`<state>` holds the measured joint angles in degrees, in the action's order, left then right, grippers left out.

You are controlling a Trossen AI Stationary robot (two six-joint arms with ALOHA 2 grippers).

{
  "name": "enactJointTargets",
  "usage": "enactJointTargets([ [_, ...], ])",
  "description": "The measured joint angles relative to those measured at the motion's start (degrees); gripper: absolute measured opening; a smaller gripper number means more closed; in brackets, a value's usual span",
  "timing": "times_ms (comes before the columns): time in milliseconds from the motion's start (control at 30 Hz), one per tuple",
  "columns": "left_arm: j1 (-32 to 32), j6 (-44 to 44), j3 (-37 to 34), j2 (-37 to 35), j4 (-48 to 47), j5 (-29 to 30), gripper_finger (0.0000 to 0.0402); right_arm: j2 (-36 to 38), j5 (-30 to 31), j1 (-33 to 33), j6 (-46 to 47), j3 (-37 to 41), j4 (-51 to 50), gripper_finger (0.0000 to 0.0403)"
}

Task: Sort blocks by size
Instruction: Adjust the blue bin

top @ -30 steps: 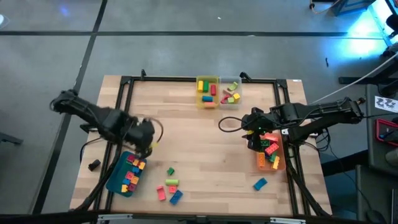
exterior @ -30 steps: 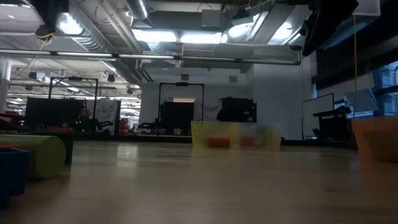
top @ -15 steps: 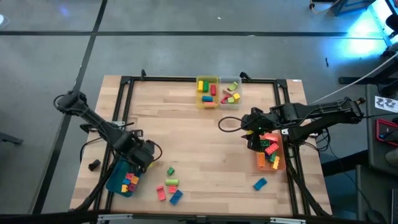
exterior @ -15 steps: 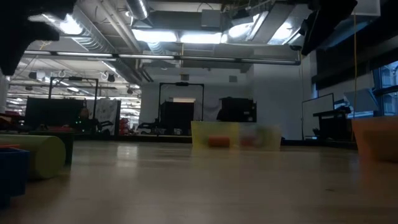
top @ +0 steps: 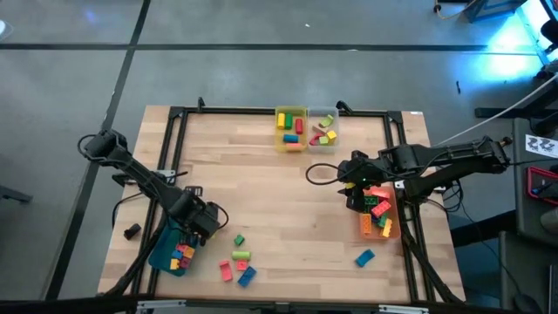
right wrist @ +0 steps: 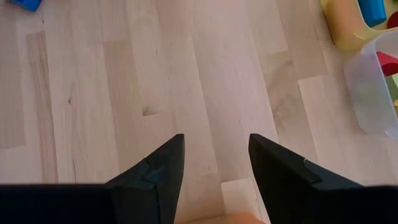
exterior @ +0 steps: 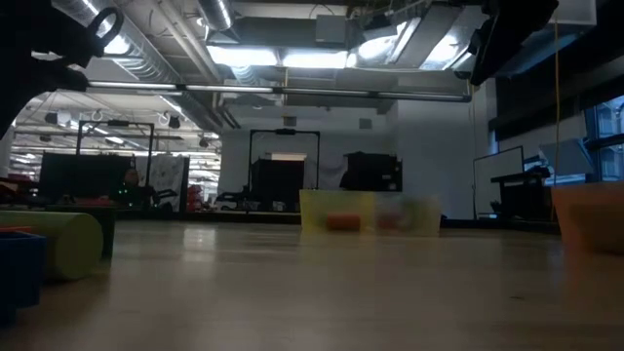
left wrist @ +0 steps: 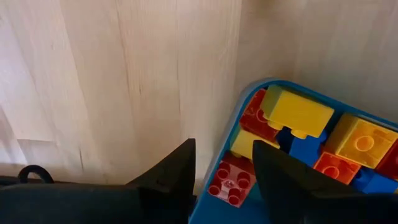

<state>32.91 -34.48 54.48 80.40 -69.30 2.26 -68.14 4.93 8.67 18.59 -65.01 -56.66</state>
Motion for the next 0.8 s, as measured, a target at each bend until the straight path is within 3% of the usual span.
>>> enactJointTargets([
  [433,-0.04,-0.08,-0.06,3.33,1.17,-0.03,0.0124,0.00,0.00,0.00,0.00,0.00,-0.04,0.0182],
  [800,-0.48,-2.14,-2.53,5.41,2.86,-1.07,0.0073,0.00,0.00,0.00,-0.02,0.00,-0.09,0.0182],
])
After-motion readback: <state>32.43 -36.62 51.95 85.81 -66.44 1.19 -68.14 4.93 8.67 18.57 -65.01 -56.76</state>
